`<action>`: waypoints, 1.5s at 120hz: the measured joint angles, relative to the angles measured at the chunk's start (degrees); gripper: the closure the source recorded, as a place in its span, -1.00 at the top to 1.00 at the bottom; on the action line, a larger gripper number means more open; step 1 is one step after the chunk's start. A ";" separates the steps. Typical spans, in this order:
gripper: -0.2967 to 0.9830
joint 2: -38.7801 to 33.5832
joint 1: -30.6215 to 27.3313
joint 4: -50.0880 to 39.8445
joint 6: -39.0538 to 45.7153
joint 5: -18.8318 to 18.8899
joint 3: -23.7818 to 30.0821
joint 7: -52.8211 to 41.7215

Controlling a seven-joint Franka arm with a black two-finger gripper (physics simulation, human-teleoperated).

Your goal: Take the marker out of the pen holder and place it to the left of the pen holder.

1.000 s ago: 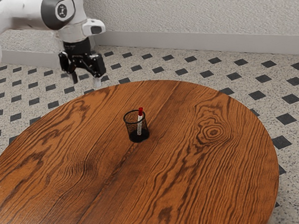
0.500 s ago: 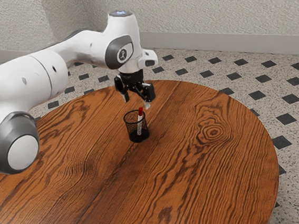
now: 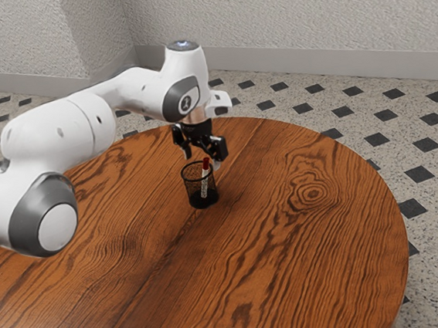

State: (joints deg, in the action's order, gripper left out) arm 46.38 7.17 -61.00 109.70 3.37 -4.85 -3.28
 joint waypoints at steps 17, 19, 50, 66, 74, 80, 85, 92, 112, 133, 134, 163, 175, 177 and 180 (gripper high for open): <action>0.48 0.33 0.10 0.10 0.47 0.10 0.16 0.01; 0.46 0.39 0.11 0.09 0.52 0.11 0.16 0.01; -0.02 0.73 0.09 0.23 1.25 0.18 0.11 -0.08; -0.15 0.59 0.30 0.17 1.38 0.25 0.11 -0.14; -0.19 0.51 0.33 0.08 1.34 0.31 0.11 -0.18; -0.20 0.44 0.33 0.00 1.29 0.44 0.11 -0.21; -0.24 0.42 0.31 -0.03 1.26 0.53 0.11 -0.23; -0.29 0.36 0.34 -0.08 1.21 0.62 0.11 -0.27; -0.51 0.14 0.30 -0.11 1.10 0.90 0.11 -0.34; -0.61 -0.40 0.29 -0.11 1.11 1.56 0.07 -0.18; -0.62 -0.49 0.29 -0.11 1.11 1.59 0.06 -0.17; -0.67 -5.16 -0.16 -0.12 0.96 2.21 -0.27 0.25; -0.68 -9.81 -0.27 -0.59 0.91 2.31 -0.29 0.26; -0.69 -10.83 -0.31 -1.04 0.91 2.33 -0.31 0.26; -0.69 -12.48 -0.38 -2.04 0.97 2.37 -0.35 0.21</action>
State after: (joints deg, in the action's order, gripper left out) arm 33.91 6.79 -63.04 110.68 5.74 -5.21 -3.07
